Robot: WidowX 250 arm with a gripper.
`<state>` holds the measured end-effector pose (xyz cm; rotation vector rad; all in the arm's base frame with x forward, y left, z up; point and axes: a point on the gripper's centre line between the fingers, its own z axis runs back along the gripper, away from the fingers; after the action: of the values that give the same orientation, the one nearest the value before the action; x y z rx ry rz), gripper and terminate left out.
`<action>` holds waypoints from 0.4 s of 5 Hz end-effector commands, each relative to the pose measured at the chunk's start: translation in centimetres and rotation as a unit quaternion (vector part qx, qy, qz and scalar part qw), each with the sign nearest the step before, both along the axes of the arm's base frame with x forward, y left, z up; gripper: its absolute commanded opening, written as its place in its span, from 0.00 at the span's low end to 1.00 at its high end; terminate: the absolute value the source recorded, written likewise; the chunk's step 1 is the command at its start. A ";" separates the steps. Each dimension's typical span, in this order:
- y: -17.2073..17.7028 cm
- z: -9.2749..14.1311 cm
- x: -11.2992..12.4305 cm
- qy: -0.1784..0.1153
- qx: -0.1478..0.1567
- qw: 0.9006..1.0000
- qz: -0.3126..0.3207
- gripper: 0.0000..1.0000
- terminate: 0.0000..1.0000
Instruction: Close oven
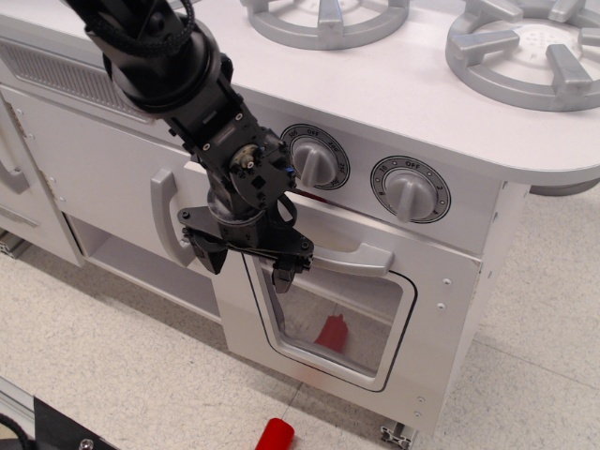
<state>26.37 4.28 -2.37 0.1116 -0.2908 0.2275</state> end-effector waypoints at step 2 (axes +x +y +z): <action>0.9 2.1 1.2 -0.047 0.001 0.999 0.016 1.00 0.00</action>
<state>26.94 4.64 -2.17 0.1073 -0.2954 0.2676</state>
